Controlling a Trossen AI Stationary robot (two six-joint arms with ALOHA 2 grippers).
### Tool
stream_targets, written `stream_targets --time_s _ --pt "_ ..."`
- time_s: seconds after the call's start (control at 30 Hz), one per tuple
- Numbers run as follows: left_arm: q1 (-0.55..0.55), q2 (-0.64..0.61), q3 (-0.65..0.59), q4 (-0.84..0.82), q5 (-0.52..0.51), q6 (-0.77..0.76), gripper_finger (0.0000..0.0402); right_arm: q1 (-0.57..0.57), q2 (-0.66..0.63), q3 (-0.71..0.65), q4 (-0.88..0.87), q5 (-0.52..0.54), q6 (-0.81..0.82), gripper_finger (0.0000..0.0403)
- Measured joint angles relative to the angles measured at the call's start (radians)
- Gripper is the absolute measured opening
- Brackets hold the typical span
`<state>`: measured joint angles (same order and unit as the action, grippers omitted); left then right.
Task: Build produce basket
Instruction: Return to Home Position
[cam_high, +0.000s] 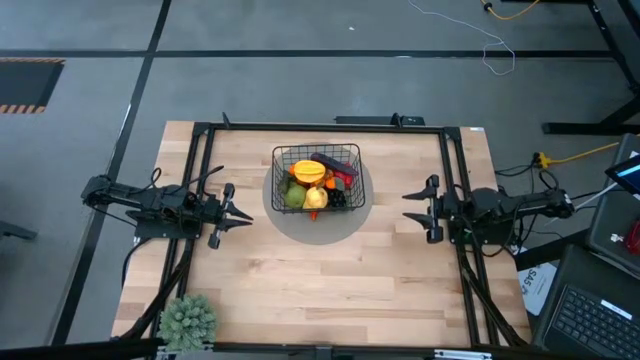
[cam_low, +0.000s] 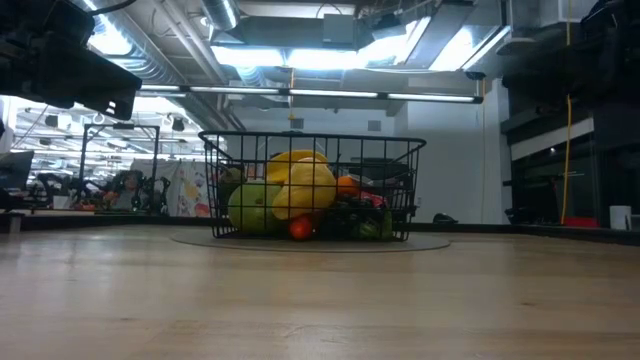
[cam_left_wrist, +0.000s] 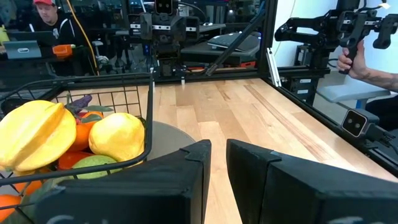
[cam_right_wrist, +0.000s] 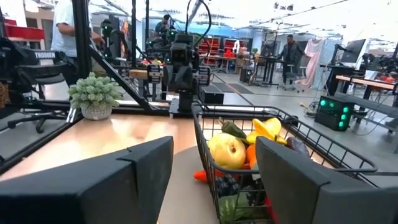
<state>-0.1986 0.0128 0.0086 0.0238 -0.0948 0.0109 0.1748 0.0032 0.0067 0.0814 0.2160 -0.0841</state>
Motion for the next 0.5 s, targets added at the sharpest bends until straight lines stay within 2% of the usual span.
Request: stream_targets --time_s 0.17,0.37,0.5 --pt "0.000 0.000 0.000 0.000 0.000 0.000 0.0041 -0.019 0.000 0.000 -0.007 -0.017 0.000 0.0226" --pt "0.000 0.000 0.000 0.000 0.000 0.000 0.0041 -0.046 0.005 0.000 -0.046 -0.130 -0.012 0.0226" --pt "0.000 0.000 0.000 0.000 0.000 0.000 0.0041 -0.060 0.007 0.000 -0.045 -0.139 -0.050 0.0226"
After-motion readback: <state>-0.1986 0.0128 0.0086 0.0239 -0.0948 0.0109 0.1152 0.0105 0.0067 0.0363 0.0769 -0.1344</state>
